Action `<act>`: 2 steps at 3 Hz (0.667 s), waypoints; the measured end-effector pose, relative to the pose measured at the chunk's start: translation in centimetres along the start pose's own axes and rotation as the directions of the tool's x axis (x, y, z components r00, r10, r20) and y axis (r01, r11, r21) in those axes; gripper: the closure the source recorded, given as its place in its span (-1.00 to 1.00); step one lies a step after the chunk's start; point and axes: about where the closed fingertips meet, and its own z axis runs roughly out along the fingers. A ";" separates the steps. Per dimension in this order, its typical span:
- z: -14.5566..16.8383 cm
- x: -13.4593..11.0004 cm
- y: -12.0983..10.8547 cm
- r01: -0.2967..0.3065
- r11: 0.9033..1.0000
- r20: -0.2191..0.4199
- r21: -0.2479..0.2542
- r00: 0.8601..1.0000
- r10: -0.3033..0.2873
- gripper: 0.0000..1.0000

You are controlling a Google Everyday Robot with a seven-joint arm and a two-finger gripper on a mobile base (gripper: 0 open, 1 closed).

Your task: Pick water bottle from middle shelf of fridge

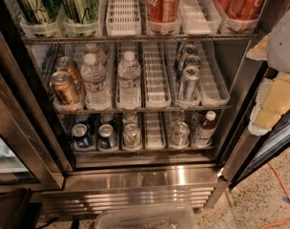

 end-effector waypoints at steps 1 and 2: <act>0.0 0.0 0.0 0.000 1.000 0.000 0.000 1.000 0.000 -1.00; 1.8 -0.1 1.1 -0.015 1.000 0.041 0.002 0.999 0.015 -1.00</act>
Offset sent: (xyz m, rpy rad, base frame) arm -0.0159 0.0186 -0.0639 0.1330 -0.0179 -0.0162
